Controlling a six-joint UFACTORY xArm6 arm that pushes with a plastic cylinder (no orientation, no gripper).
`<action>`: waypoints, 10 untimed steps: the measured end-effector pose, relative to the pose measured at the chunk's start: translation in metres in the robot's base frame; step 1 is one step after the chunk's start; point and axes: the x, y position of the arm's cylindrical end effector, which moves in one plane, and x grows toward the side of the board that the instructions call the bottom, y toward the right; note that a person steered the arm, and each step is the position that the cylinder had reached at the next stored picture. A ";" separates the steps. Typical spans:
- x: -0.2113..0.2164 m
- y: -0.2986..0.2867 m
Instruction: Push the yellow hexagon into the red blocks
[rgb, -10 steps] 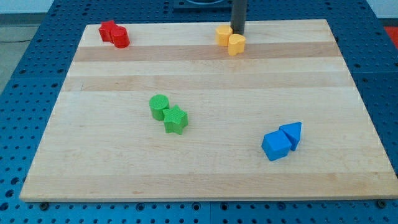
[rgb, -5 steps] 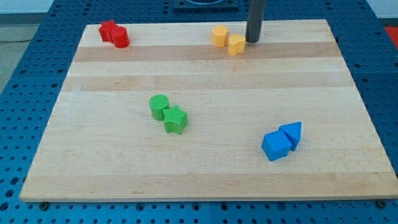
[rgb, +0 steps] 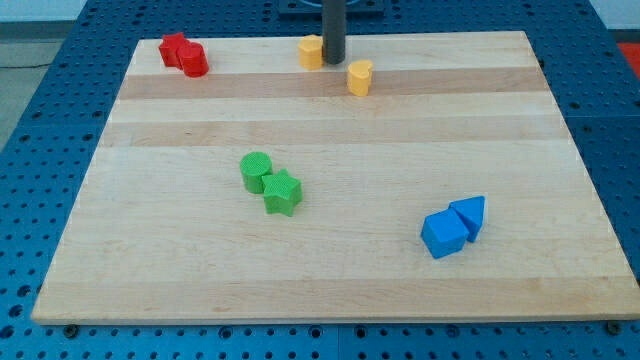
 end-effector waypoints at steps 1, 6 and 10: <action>0.000 -0.028; -0.017 -0.047; -0.018 -0.092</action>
